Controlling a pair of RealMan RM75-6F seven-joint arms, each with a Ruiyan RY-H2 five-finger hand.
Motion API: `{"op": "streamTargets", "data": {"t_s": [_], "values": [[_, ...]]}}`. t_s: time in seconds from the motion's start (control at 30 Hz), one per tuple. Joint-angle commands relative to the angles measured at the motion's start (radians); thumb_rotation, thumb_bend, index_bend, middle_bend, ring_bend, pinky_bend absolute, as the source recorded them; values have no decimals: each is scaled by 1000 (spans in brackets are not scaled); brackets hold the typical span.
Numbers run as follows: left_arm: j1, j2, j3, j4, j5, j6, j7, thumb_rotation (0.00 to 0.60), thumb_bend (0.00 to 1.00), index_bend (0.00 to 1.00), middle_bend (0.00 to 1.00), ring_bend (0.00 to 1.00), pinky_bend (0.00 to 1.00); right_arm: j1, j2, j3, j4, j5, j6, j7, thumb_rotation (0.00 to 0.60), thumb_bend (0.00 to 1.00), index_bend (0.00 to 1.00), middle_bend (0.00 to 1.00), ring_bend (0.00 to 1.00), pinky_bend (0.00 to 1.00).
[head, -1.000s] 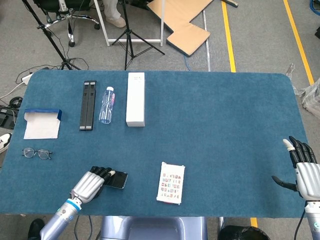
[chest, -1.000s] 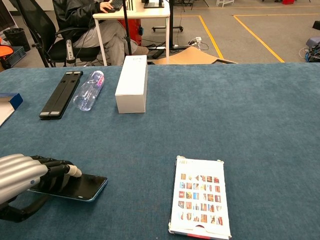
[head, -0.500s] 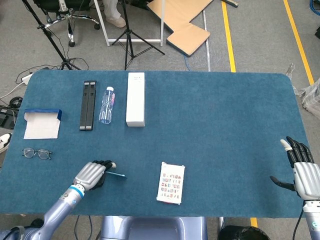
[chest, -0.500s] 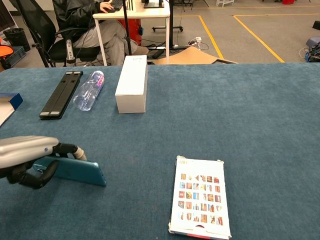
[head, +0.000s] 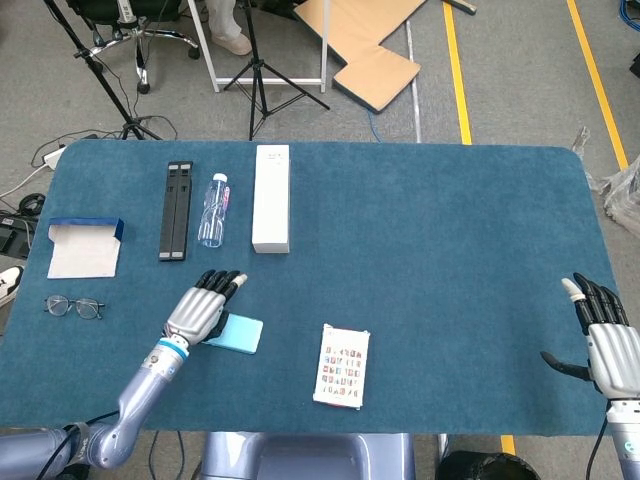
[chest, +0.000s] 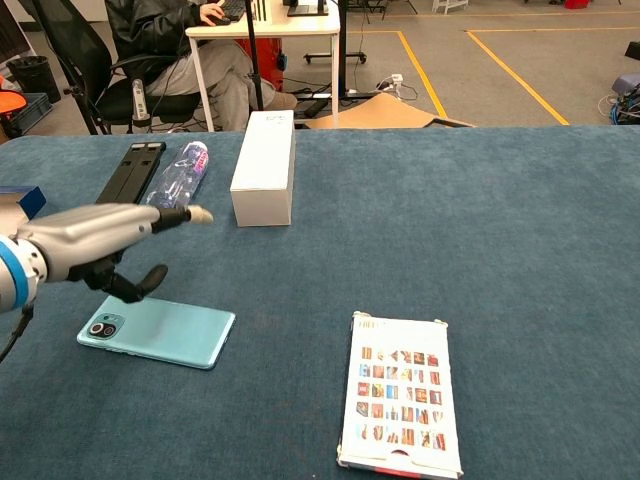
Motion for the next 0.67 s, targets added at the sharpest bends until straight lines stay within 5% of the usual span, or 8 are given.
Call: {"op": "streamTargets", "data": {"t_s": [0.03,0.2,0.67], "values": [[68,34,21,66,255,193,-189,600,505,0,0,0,0,-1,1,-1,-2,-3,2,3,600,0,24,0,0,0],[136,143,34,6,288,296,-193,600,133,0,0,0,0,-3,5,-2,-11,-13,13,0,600,0,24,0,0,0],[340,388,139,-56,301,438,-264,600,38,0,0,0,0,-7,11,-2,-28,-29,33,-2,600,0,16,0,0,0]]}}
